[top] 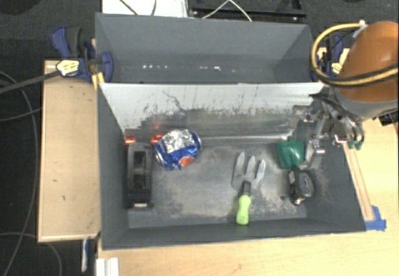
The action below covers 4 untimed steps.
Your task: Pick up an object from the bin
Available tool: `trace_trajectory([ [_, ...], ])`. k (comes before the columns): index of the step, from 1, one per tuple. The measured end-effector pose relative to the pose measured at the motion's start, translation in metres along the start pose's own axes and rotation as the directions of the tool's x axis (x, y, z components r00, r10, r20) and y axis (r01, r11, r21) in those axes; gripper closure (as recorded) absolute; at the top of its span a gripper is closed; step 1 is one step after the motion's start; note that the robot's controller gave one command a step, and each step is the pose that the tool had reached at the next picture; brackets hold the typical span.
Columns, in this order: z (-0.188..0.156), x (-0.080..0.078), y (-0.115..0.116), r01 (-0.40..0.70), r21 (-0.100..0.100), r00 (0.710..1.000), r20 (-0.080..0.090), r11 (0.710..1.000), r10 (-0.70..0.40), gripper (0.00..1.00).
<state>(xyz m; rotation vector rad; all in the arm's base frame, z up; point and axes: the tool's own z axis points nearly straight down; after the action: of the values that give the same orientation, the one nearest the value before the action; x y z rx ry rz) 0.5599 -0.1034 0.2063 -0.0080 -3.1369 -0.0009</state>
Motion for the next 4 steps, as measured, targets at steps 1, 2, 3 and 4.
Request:
trace_trajectory([
  [1, -0.005, -0.002, 0.001, 0.005, 0.001, 1.0, 0.008, 1.0, -0.005, 0.0],
  [2, 0.136, -0.015, -0.043, -0.198, -0.005, 0.98, 0.002, 0.98, 0.198, 0.0],
  [3, 0.136, -0.012, -0.045, -0.236, -0.007, 0.972, 0.005, 0.972, 0.236, 0.0],
  [4, 0.135, -0.016, -0.042, -0.199, -0.006, 0.98, 0.005, 0.98, 0.199, 0.0],
])
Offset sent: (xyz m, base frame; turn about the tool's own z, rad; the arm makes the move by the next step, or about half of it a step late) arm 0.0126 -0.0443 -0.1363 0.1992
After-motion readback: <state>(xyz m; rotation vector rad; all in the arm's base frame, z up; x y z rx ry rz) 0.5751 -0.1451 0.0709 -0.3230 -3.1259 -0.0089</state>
